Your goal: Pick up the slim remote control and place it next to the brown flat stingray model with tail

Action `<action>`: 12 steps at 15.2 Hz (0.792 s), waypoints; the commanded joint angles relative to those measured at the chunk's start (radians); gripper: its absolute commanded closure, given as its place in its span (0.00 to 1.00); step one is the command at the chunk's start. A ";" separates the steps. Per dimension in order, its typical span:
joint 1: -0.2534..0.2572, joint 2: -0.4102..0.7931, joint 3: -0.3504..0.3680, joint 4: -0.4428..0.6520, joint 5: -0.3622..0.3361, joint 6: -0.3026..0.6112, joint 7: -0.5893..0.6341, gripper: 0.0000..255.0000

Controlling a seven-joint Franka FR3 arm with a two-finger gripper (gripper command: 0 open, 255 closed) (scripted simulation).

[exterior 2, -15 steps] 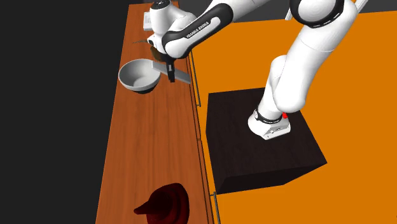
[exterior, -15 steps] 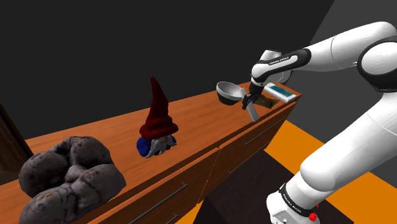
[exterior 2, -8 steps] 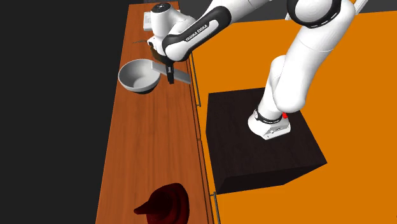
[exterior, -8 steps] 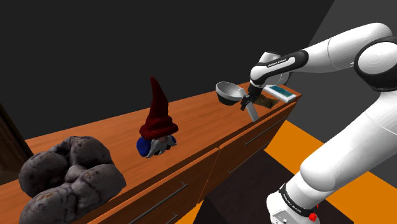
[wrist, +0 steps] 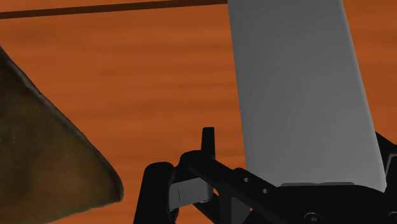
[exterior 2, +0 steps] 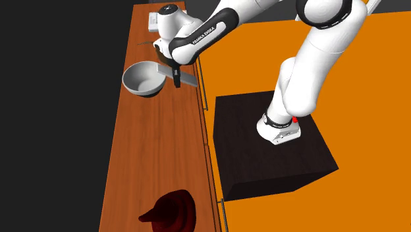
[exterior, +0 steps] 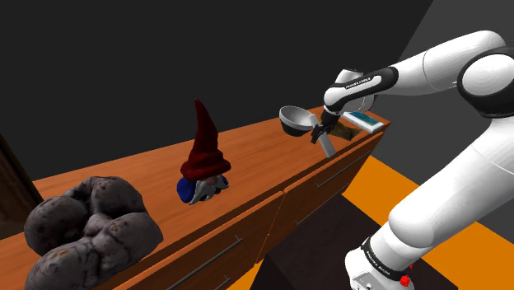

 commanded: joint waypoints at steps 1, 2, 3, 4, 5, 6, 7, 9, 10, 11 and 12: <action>0.001 0.013 0.002 -0.005 -0.003 -0.025 0.009 0.00; 0.001 -0.009 0.003 0.008 -0.008 -0.060 0.013 0.00; 0.001 -0.029 0.004 0.023 -0.013 -0.094 0.016 0.00; 0.001 -0.048 0.005 0.039 -0.016 -0.129 0.019 0.00; 0.002 -0.062 0.006 0.052 -0.019 -0.156 0.021 0.00; 0.001 -0.062 0.006 0.052 -0.019 -0.156 0.021 0.00; 0.001 -0.062 0.006 0.052 -0.019 -0.156 0.021 0.00; 0.001 -0.062 0.006 0.052 -0.019 -0.156 0.021 0.00; 0.001 -0.062 0.006 0.052 -0.019 -0.156 0.021 0.00; 0.001 -0.062 0.006 0.052 -0.019 -0.156 0.021 0.00; 0.001 -0.062 0.006 0.052 -0.019 -0.156 0.021 0.00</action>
